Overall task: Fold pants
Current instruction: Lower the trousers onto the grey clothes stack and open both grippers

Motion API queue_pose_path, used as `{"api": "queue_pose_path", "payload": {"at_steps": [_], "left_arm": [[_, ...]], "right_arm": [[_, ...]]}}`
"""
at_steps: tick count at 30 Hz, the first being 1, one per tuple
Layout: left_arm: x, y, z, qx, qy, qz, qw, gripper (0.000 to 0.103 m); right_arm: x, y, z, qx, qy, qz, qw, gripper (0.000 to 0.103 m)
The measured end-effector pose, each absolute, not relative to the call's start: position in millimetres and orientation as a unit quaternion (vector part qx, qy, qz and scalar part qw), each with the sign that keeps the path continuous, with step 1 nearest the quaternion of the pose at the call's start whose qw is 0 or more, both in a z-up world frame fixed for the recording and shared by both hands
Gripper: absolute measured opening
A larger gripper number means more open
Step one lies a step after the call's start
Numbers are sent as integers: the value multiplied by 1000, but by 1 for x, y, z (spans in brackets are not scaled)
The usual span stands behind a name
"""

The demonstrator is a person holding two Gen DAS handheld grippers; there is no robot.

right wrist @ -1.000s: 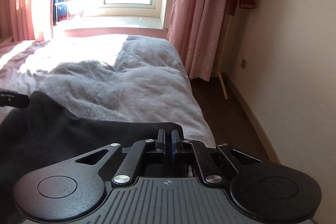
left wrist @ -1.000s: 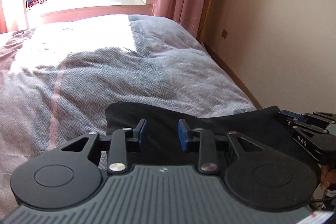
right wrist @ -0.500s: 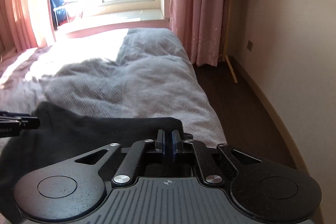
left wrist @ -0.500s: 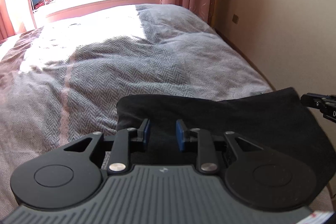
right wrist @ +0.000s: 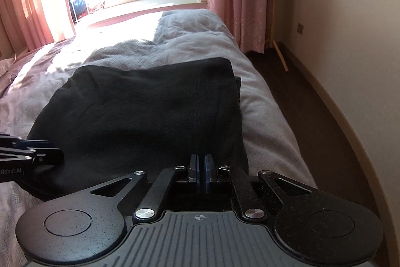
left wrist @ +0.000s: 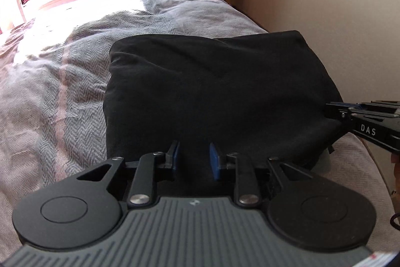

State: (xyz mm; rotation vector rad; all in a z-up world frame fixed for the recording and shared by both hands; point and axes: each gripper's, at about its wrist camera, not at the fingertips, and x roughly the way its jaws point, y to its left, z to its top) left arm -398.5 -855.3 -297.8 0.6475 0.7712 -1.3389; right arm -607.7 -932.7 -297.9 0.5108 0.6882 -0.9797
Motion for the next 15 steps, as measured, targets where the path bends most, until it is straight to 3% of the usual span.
{"api": "queue_pose_path", "payload": {"at_steps": [3, 10, 11, 12, 14, 15], "left_arm": [[-397, -861, -294, 289, 347, -586, 673, 23], [-390, -850, -261, 284, 364, -559, 689, 23], [-390, -846, -254, 285, 364, -553, 693, 25], [-389, -842, -246, 284, 364, -548, 698, 28], [-389, -833, -229, 277, 369, -543, 702, 31], [-389, -828, -221, 273, 372, -540, 704, 32]], "right_arm": [[-602, -933, -299, 211, 340, -450, 799, 3], [-616, -942, -273, 286, 307, -445, 791, 6], [-617, -938, -264, 288, 302, -447, 791, 15], [-617, -933, -255, 287, 298, -451, 791, 34], [-619, -921, -238, 295, 289, -452, 790, 59], [-620, -914, -229, 304, 285, -447, 792, 62]]}}
